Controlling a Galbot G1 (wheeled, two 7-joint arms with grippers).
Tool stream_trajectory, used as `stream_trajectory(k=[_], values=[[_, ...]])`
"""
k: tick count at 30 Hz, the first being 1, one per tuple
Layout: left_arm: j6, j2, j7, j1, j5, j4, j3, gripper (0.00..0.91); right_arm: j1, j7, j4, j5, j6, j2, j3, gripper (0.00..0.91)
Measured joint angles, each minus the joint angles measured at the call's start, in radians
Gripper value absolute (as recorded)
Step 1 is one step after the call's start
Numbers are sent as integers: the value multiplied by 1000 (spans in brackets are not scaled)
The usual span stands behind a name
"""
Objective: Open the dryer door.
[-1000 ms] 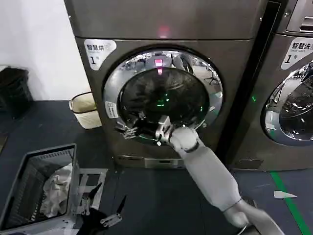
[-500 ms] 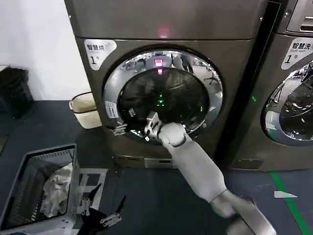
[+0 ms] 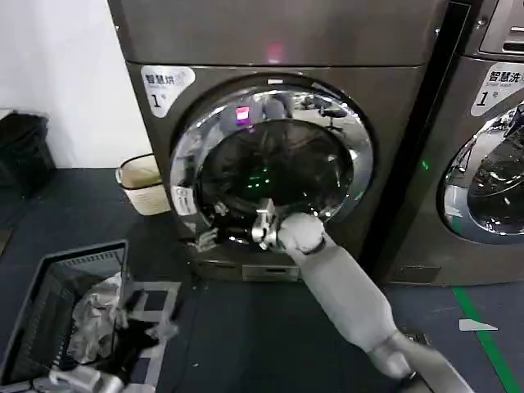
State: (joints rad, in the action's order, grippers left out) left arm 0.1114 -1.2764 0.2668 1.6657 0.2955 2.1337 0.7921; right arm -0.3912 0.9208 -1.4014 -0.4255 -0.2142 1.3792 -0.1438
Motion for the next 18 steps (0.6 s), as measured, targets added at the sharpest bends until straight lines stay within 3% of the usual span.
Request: stream_trajectory(k=[8,18], values=[[-14,78,167,-127,126,-125,56,907,-65,74,-128,-23,27,-57,22,907],[-2,212,184,-271,277,-275,20,907,-188,207,-281,-86,47,-173,99,907]])
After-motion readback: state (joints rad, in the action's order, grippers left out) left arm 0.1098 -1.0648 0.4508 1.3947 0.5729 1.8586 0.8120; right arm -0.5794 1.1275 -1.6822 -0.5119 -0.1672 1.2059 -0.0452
